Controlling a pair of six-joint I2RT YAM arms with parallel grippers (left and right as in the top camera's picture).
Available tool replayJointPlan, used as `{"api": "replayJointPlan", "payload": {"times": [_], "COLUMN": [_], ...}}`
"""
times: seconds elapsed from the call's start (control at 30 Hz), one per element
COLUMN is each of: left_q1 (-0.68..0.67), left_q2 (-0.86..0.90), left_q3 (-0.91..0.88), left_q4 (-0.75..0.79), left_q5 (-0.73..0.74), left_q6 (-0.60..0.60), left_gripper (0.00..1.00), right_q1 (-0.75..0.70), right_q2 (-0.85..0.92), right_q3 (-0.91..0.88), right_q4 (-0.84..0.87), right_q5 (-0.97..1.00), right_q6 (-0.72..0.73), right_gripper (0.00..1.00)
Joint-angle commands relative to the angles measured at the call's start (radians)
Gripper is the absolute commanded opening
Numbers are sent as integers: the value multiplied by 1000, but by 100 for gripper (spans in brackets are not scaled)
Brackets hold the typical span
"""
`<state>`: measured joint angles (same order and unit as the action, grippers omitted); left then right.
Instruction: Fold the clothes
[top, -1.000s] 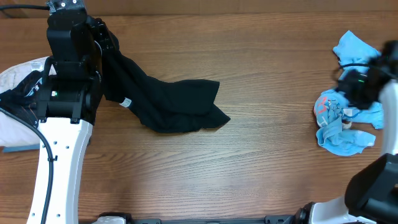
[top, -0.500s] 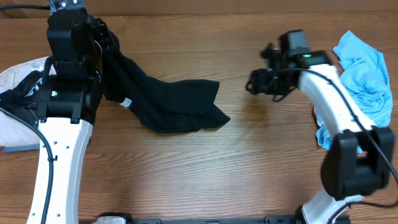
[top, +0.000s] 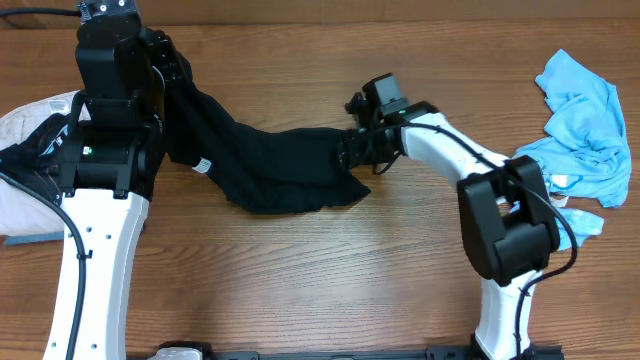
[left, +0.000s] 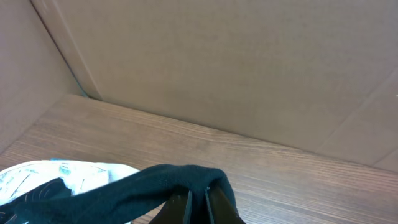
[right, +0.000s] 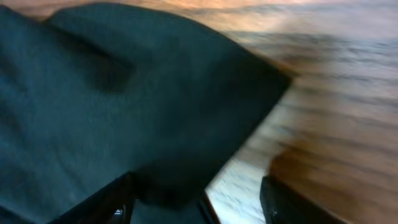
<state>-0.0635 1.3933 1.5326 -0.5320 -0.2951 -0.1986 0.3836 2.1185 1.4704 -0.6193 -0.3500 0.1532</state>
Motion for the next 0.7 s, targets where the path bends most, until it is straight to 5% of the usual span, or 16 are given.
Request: {"api": "replayJointPlan", "payload": {"times": [0.0,0.1,0.2,0.67], "left_q1": [3,3,3,4], "left_q2": [-8,-8,-8,-8], "left_q3": [28,28,28,28], "left_q4": [4,2,0,-7], "left_q5": [8,8,8,7], "left_q6": [16,16,19,19], "left_gripper": [9,9,9,9], "right_q1": [9,10,10,-105], "right_q2": [0,1,1,-106], "right_q3": [2,2,2,31], "right_q4": [50,71,64,-90], "right_q5": [-13,-32,-37,-11], "right_q6": [58,58,57,56], "right_gripper": [55,38,4,4]}}
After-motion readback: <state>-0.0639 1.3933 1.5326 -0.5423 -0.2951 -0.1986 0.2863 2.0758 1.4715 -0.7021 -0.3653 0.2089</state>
